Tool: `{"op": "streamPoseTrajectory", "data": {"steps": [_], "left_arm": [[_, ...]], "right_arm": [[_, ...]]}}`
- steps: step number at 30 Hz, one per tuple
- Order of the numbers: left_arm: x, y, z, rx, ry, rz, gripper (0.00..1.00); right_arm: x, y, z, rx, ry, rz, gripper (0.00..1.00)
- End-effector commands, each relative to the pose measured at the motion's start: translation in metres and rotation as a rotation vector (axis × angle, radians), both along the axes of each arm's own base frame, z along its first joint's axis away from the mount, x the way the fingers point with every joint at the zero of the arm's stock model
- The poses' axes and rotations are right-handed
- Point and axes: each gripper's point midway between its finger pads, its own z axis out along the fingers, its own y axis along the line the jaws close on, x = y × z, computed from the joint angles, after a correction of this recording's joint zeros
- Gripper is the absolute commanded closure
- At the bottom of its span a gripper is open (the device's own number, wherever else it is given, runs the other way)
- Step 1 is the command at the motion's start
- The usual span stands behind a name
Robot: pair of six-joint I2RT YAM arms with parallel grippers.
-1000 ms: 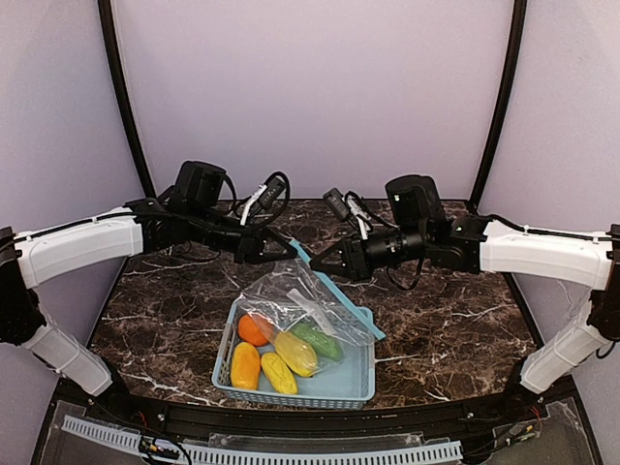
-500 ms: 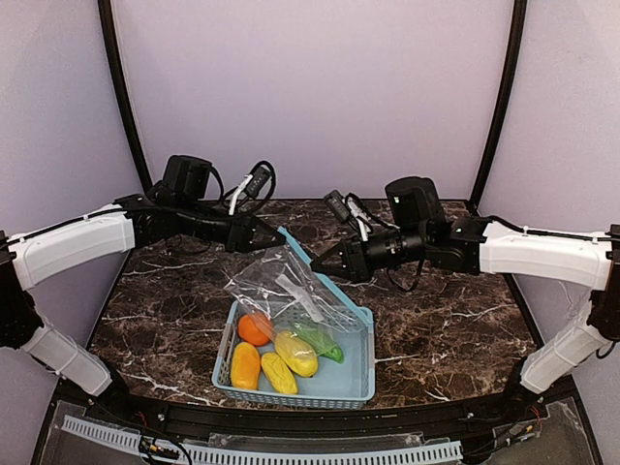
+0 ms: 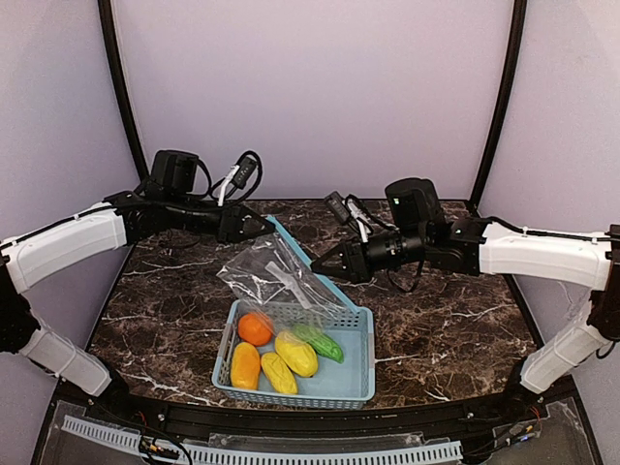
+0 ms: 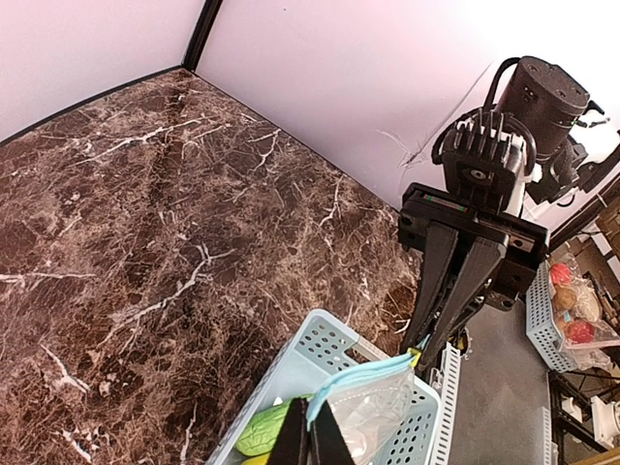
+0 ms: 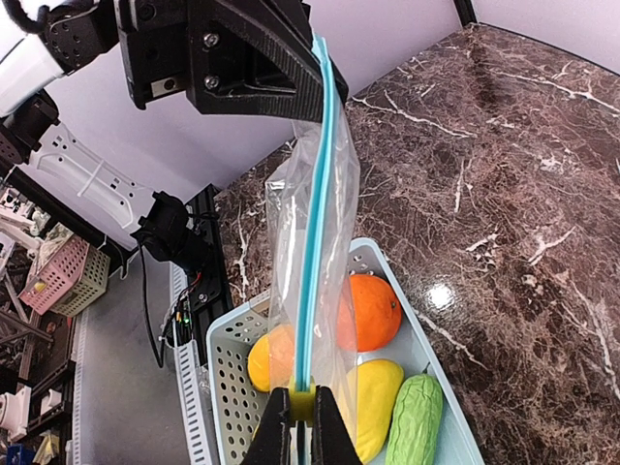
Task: Place the food in the zip-top bag and seal the zipper
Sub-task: Unzip the zipper from the zipper food storage bag.
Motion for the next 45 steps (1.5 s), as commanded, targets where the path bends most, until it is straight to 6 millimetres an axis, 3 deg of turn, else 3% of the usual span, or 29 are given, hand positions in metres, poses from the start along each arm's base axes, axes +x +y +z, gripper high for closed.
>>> {"op": "streamPoseTrajectory", "data": {"steps": [1,31,45], "left_arm": [[0.012,0.016,0.013,-0.009,-0.058,0.079,0.99],[0.048,0.075,0.035,-0.016,-0.123,0.300,0.99],[0.058,0.093,0.040,-0.032,-0.130,0.353,0.99]], "right_arm": [[-0.009,-0.007,-0.011,-0.030,0.035,0.011,1.00],[-0.011,-0.014,-0.019,-0.045,0.049,-0.012,1.00],[-0.010,-0.014,-0.023,-0.052,0.056,-0.018,1.00]]}}
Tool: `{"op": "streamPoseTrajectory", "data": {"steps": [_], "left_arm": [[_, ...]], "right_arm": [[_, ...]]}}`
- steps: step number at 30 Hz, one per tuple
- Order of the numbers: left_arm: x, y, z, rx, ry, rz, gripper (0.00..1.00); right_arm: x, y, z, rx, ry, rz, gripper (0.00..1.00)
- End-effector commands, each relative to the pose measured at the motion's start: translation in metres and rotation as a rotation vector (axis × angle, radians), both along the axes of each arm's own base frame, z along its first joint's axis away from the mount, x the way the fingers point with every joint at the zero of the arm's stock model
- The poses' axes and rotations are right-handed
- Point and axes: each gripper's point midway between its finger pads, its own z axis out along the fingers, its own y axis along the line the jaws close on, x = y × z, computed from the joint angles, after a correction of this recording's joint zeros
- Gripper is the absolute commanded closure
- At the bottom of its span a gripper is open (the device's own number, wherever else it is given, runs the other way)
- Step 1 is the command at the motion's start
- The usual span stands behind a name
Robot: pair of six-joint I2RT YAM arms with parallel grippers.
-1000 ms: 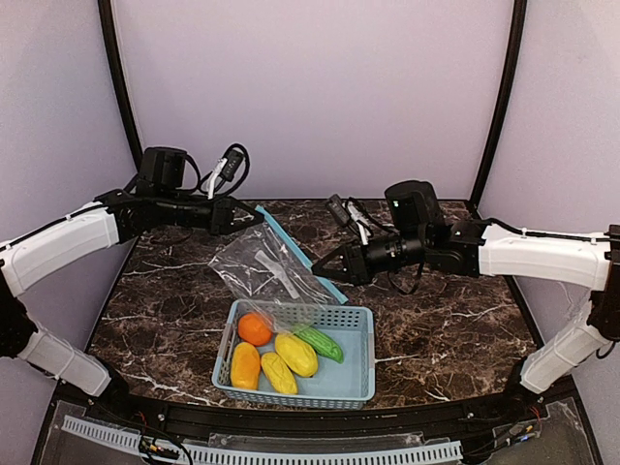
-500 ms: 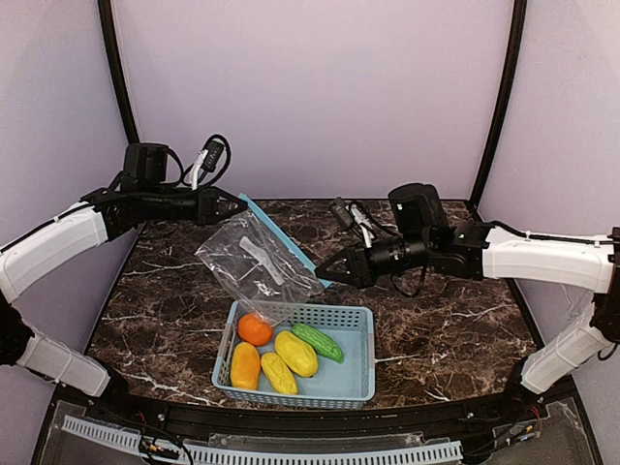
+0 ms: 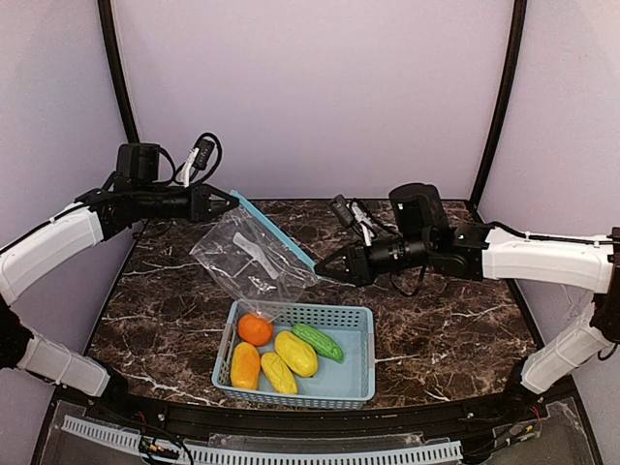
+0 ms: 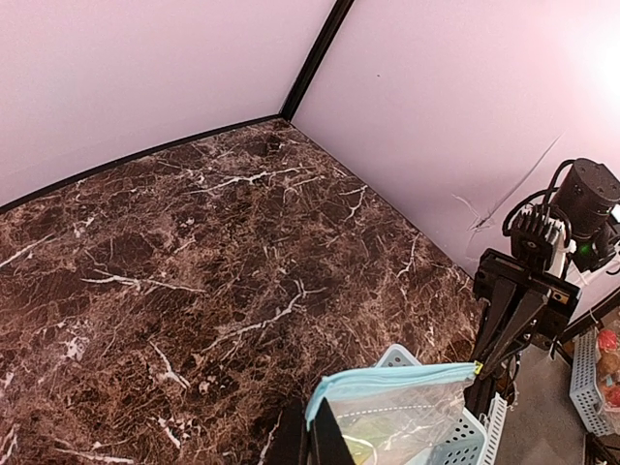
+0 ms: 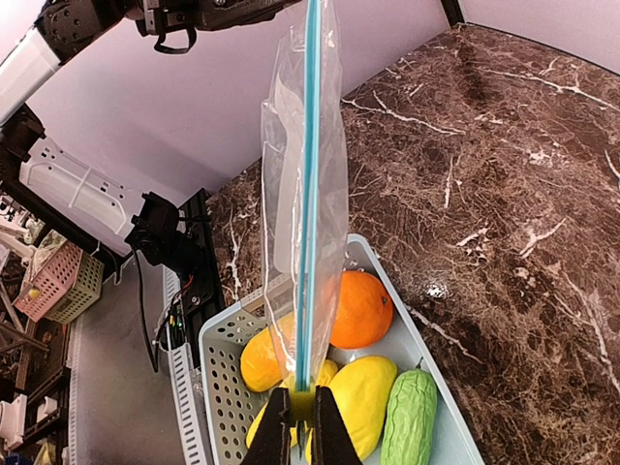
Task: Place the food in the zip-top bag and seal the zipper
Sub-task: Unzip the zipper from the zipper food storage bag, then pass from the left arm to the right
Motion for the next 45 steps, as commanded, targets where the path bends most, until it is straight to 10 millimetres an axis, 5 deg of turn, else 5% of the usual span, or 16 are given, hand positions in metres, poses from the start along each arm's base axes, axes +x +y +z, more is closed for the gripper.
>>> {"op": "streamPoseTrajectory", "data": {"steps": [1,5,10,16,27,36,45], "left_arm": [[0.011,0.019,0.016,-0.017,-0.063,0.087,0.99],[0.002,0.010,0.023,-0.049,-0.074,0.004,0.99],[-0.022,-0.009,0.036,-0.144,-0.070,-0.185,0.99],[-0.049,-0.026,0.045,-0.199,-0.070,-0.343,0.99],[-0.086,-0.072,0.015,-0.126,0.010,-0.506,0.99],[-0.100,-0.089,0.001,-0.102,0.045,-0.566,0.99],[-0.112,-0.095,-0.002,-0.101,0.059,-0.619,0.99]], "right_arm": [[-0.009,-0.008,-0.015,-0.048,0.055,0.011,1.00],[-0.006,-0.005,-0.011,-0.047,0.053,0.000,0.98],[-0.005,-0.012,0.015,0.006,-0.006,-0.032,0.48],[0.005,-0.039,0.050,0.042,-0.122,-0.168,0.22],[0.000,-0.058,0.095,0.092,-0.216,-0.203,0.14],[-0.005,-0.042,0.066,0.045,-0.151,-0.160,0.19],[-0.007,-0.023,0.039,-0.007,-0.112,-0.092,0.34]]}}
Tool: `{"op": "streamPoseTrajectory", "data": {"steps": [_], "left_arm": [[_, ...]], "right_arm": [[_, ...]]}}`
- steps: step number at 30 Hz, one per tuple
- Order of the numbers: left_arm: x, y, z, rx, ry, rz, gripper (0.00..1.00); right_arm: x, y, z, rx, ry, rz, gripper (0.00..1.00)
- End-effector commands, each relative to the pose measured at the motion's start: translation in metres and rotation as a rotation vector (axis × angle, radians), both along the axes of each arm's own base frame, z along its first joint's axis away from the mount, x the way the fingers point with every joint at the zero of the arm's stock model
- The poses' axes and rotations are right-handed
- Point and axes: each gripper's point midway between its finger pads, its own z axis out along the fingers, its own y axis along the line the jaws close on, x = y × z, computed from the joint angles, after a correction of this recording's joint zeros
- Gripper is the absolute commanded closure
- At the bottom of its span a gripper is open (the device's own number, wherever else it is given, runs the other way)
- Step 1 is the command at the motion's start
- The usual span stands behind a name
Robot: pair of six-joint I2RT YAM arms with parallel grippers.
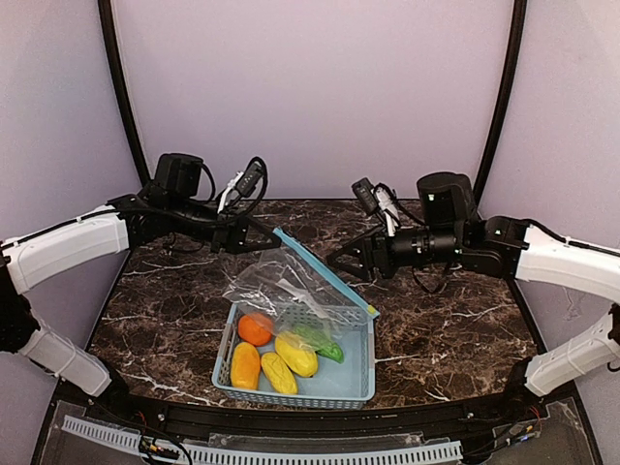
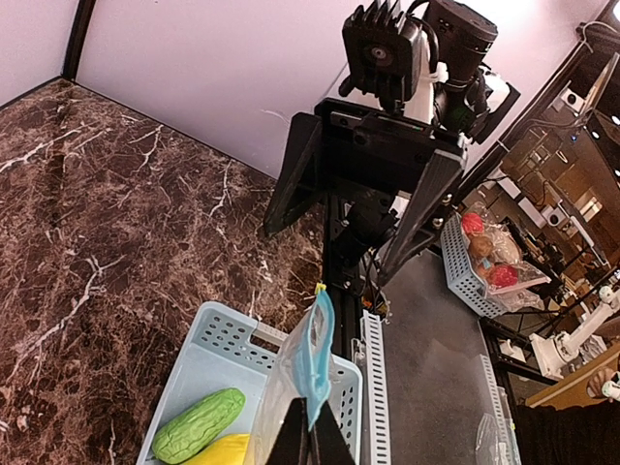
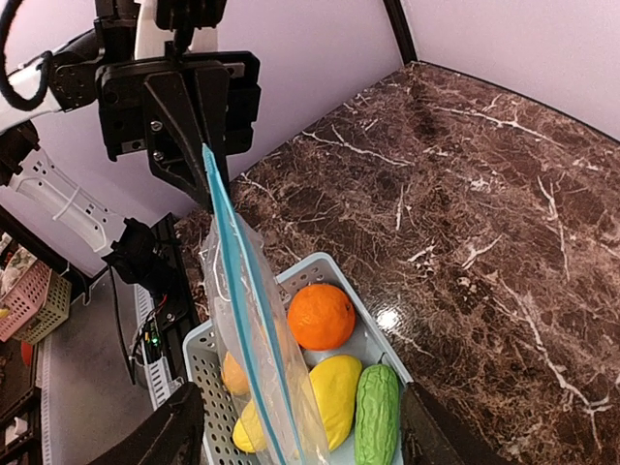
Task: Place the food in the zip-top bag and seal the zipper
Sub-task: Pass from the left arm to the right
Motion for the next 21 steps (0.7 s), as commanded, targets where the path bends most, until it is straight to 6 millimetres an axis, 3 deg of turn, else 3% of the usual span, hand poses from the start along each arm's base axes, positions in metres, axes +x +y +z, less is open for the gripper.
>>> {"op": "streamPoseTrajectory", "data": {"steps": [1,21], "left_arm": [[-0.012,-0.004,0.007,-0.012,-0.010,-0.059,0.99],[-0.017,-0.004,0.009,-0.015,-0.018,-0.079,0.99]], "right_arm": [[-0.001,0.012,-0.009,-0.011,0.011,0.041,0.35],[-0.003,0.017,-0.029,-0.048,0.048,0.086,0.48]]}}
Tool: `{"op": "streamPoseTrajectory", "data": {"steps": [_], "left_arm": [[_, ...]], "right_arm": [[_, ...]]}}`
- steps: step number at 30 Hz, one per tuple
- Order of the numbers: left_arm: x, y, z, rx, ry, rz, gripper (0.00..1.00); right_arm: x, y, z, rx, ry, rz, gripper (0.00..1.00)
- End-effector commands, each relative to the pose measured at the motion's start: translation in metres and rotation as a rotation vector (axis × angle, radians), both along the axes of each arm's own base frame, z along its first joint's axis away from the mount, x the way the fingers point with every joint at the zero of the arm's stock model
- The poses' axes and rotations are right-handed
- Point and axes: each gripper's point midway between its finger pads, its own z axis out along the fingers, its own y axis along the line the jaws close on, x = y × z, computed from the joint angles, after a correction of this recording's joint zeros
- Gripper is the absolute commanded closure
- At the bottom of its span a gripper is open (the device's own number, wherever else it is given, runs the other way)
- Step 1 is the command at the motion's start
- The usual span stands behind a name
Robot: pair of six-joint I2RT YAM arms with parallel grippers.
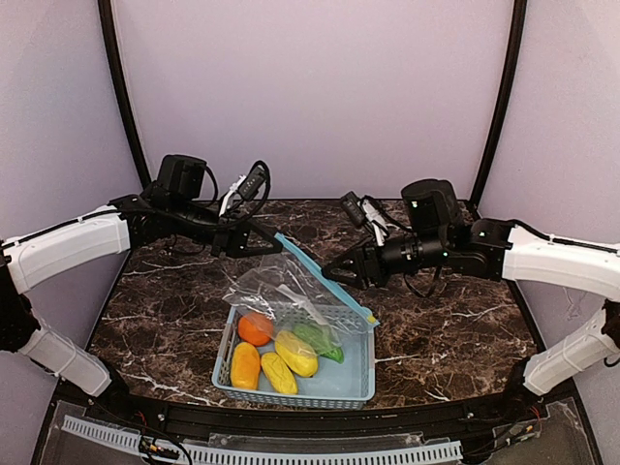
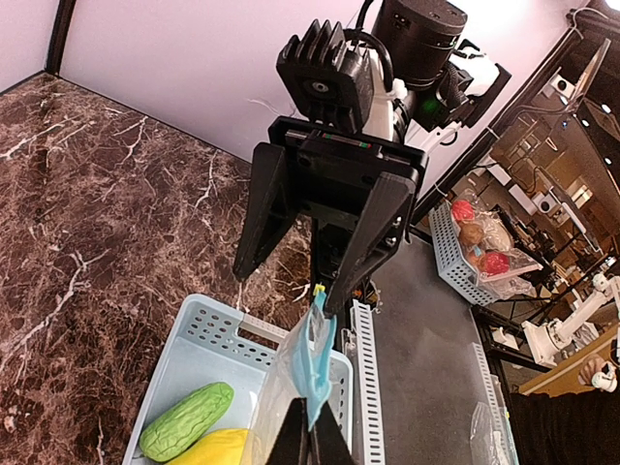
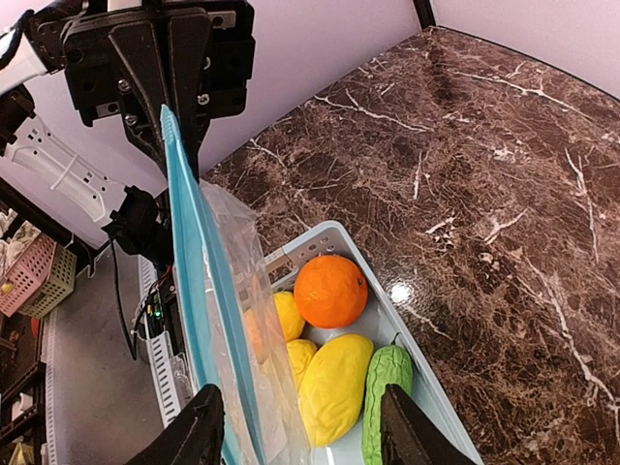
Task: Place the food in the zip-top bag and seal the zipper
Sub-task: Pass from the left arm to the right
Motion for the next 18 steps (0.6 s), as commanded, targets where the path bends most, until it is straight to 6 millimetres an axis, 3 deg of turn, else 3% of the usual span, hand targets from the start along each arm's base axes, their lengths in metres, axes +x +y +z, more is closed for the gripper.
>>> {"op": "streamPoseTrajectory", "data": {"steps": [1,9,18], "left_arm": [[-0.0067,-0.0007,0.0129,-0.024,-0.023,-0.035,0.99],[-0.0074,-0.0003,0.0138,-0.025,-0.026,-0.036,0.99],[-0.0060,-0.0003,0.0120,-0.019,-0.028,-0.029,0.99]], "right_arm": [[0.0020,0.0043,0.0006,0.005,-0.006,0.011,0.49],[0.0002,0.0080,-0.0019,0.004,0.004,0.034,0.61],[-0.0075,0.0121,0.0018,0.028,0.013,0.086,0.95]]}}
